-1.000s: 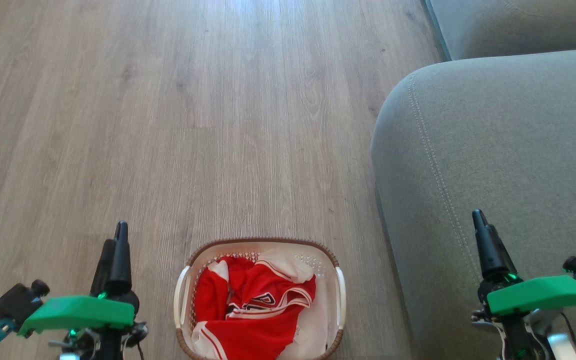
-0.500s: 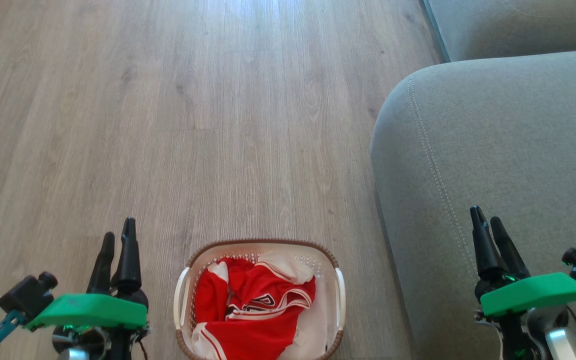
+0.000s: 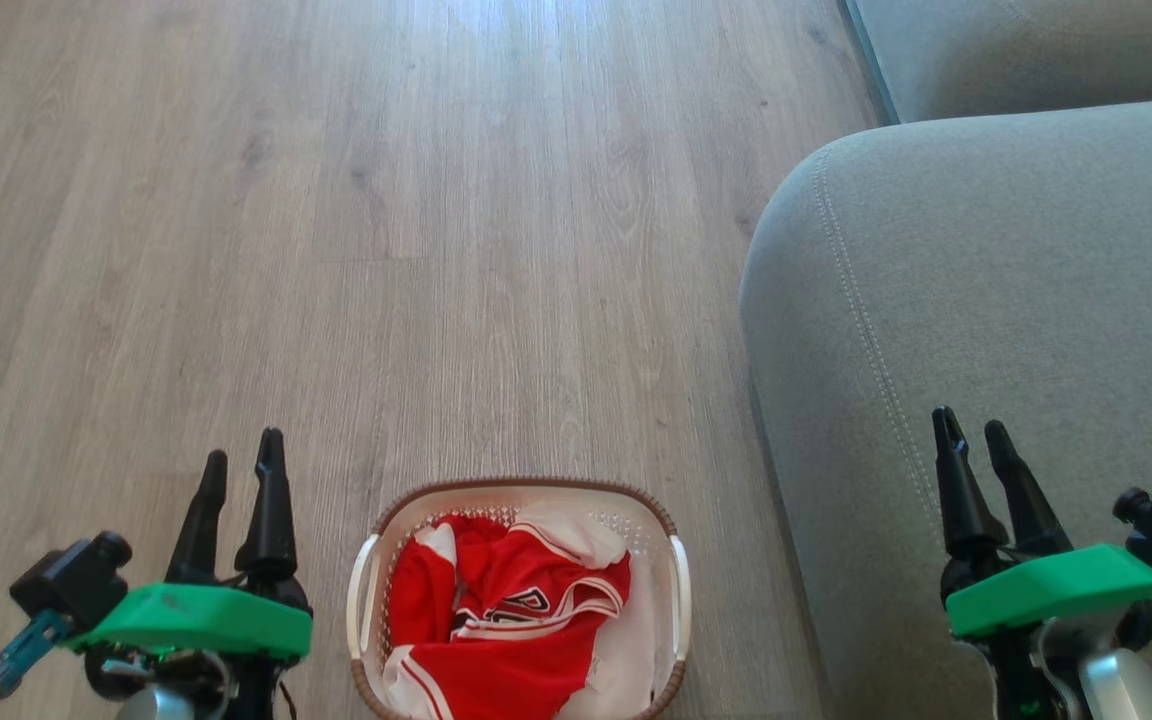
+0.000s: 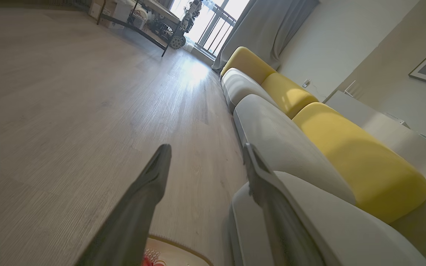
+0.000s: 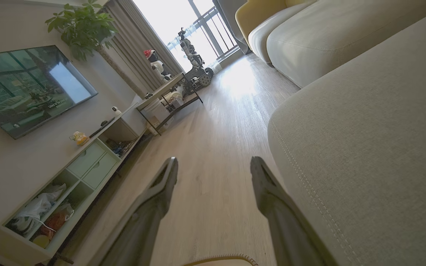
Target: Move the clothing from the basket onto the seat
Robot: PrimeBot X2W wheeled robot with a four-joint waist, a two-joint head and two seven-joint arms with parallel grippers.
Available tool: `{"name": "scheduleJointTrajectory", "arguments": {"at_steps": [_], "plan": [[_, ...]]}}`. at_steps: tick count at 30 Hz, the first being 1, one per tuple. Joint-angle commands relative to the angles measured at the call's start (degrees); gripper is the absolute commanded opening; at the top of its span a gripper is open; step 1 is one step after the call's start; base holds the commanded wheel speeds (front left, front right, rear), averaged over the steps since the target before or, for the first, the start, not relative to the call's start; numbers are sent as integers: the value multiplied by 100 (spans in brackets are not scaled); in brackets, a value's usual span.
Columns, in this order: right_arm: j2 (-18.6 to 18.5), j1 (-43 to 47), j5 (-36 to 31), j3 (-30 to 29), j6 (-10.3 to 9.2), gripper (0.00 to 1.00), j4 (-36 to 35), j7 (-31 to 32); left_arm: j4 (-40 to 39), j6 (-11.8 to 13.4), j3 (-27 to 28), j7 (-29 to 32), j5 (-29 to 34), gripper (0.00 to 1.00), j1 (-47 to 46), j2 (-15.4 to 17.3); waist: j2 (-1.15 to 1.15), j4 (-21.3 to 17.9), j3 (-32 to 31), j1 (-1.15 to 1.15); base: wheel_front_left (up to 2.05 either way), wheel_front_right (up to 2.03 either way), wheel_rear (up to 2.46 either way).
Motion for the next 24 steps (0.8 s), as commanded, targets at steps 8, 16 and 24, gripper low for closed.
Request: {"name": "scheduleJointTrajectory", "arguments": {"at_steps": [8, 16, 24], "plan": [[-111, -296, -586, 177, 0, 100, -307, -206, -305, 35, 91, -195, 629, 100, -341, 85, 0, 3, -3, 0, 0, 0, 0], [-127, -307, -1071, 220, 0, 100, -378, -342, -393, 50, 51, -329, 1130, 100, -350, 89, 0, 0, 0, 0, 0, 0, 0], [-117, -303, -1495, 221, 0, 100, -407, -460, -469, 66, 29, -446, 1585, 100, -354, 93, 0, 0, -2, 0, 0, 0, 0]]}}
